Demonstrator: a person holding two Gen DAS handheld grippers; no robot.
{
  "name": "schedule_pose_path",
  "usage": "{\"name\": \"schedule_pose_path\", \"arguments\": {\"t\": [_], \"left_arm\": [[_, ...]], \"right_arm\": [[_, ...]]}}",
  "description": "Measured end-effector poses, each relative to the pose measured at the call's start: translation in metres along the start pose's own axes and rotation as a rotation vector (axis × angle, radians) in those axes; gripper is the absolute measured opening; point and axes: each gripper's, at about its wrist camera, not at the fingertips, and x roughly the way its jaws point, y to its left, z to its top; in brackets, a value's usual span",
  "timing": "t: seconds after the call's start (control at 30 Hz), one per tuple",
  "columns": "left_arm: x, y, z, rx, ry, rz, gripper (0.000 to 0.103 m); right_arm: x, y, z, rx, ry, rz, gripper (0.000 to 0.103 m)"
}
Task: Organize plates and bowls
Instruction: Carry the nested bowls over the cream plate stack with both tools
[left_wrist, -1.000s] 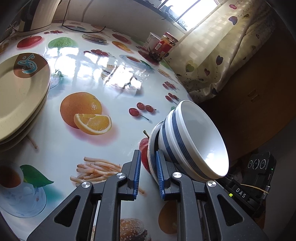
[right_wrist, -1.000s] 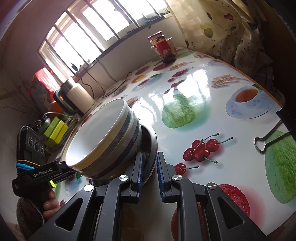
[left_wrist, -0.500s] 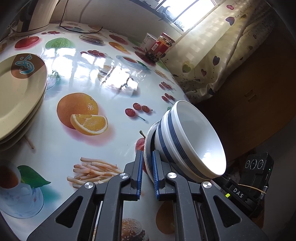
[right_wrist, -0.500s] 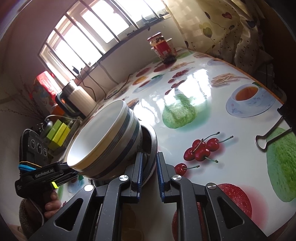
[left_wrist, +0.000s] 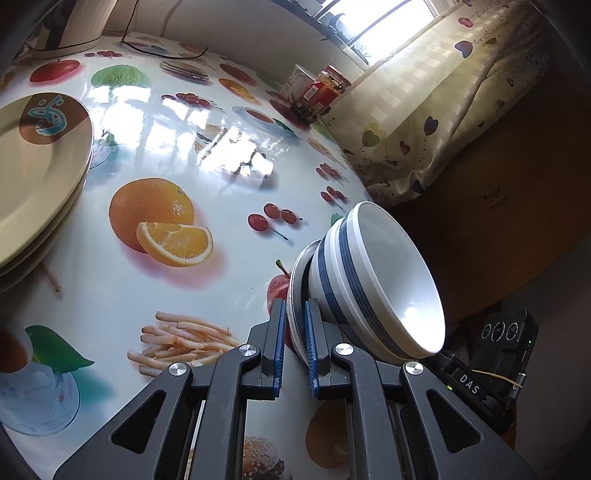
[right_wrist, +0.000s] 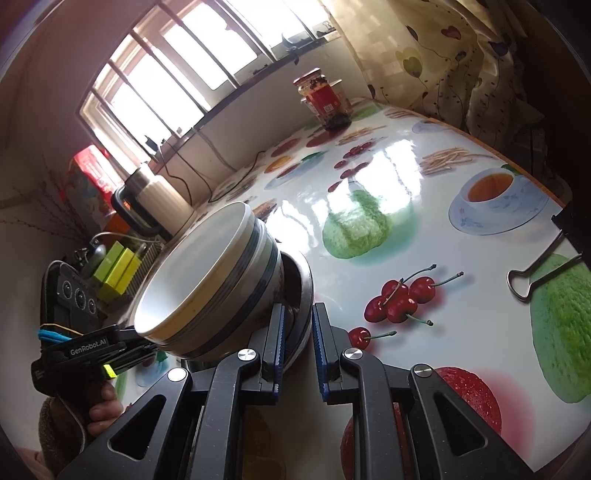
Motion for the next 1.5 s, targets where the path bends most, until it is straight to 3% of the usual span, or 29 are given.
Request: {"name": "schedule_pose_path", "arguments": {"t": [1.13, 1.5], "left_arm": [[-0.010, -0.003, -0.001, 0.024, -0.030, -0.009, 0.009], [-0.004, 0.004, 0.000, -0.020, -0.003, -0.019, 0.009]], "right_arm": [[0.000, 0.000, -0.001, -0.005, -0.030, 0.043, 0.015], [0.003, 0.003, -0.002, -0.019, -0.023, 0.039, 0.015]]}}
